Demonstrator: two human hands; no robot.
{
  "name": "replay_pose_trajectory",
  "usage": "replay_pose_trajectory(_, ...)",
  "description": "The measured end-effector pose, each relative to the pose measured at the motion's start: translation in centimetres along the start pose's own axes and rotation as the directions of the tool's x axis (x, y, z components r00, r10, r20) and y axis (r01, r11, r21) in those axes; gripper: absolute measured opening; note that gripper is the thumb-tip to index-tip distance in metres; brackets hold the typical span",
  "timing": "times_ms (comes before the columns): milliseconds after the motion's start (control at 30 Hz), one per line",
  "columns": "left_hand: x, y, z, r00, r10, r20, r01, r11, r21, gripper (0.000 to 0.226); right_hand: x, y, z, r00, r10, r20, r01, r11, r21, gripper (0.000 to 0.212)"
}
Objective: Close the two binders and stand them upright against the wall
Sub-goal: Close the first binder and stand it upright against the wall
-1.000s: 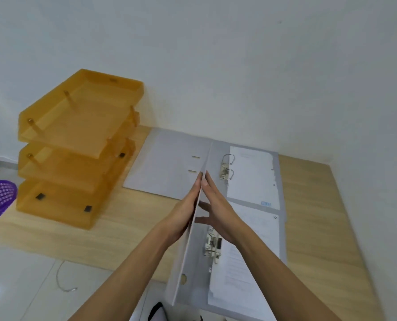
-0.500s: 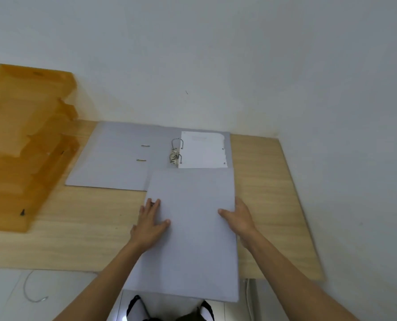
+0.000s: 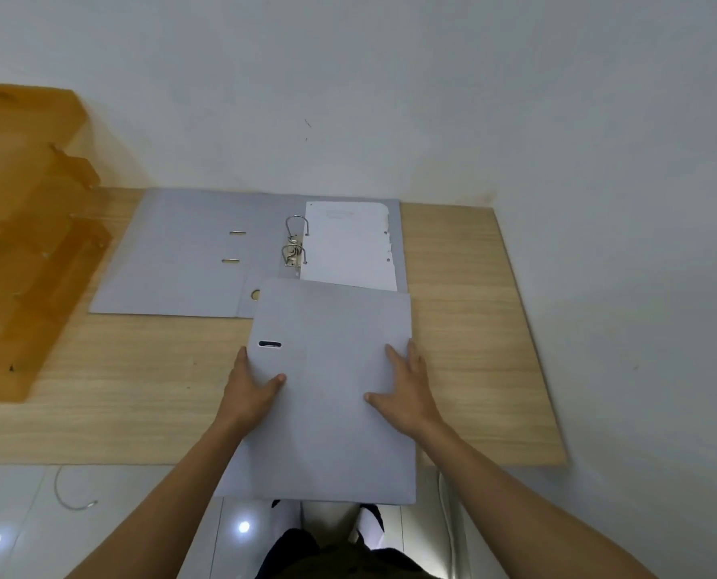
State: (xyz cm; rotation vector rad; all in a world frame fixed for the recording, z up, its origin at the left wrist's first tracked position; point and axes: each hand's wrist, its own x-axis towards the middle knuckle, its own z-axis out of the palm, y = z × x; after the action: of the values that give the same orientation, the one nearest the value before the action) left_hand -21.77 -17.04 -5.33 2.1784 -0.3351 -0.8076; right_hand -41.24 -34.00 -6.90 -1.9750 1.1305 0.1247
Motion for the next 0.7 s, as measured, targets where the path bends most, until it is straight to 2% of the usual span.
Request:
replay_pose_trajectory(67, 0.0, -0.3, 0.0, 1.0, -0.006, 0.011, 0.006, 1.0, 0.003, 0.077, -0.1, 0.6, 0.6, 0.997, -0.048, 0.062, 0.055, 0.991, -0.124, 0.094)
replay_pose_trajectory(167, 0.0, -0.9, -0.2, 0.998, -0.001, 0.064, -0.001, 1.0, 0.032, 0.09, -0.4, 1.6, 1.1, 0.976, 0.057, 0.209, 0.002, 0.962, -0.273, 0.096)
replay_pose_trajectory(233, 0.1, -1.0, -0.2, 0.996, -0.025, 0.091, 0.024, 1.0, 0.014, 0.091, -0.8, 2.1, 1.3, 0.97, 0.12, 0.21, -0.048, 0.946, -0.32, 0.099)
replay_pose_trajectory(400, 1.7, -1.2, -0.9, 0.968, -0.175, 0.179, 0.194, 0.976, -0.094, 0.081, -0.8, 0.1, 2.0, 0.965, 0.171, 0.197, -0.15, 0.982, -0.115, 0.091)
replay_pose_trajectory(533, 3.1, -0.3, -1.7, 0.926, -0.281, 0.253, 0.348, 0.895, -0.28, 0.077, -1.0, -3.2, 2.9, 0.945, 0.175, 0.274, -0.202, 0.977, 0.073, 0.08)
replay_pose_trajectory(633, 2.0, 2.4, -1.8, 0.904, -0.258, 0.34, 0.391, 0.821, -0.417, 0.05, -1.2, -5.5, 2.9, 0.943, 0.192, 0.271, -0.249, 0.948, 0.196, 0.074)
replay_pose_trajectory(700, 1.8, 3.8, -1.9, 0.864, -0.204, 0.461, 0.424, 0.787, -0.447, 0.055, -1.2, -6.6, 2.4, 0.951, 0.227, 0.211, -0.285, 0.908, 0.308, 0.072)
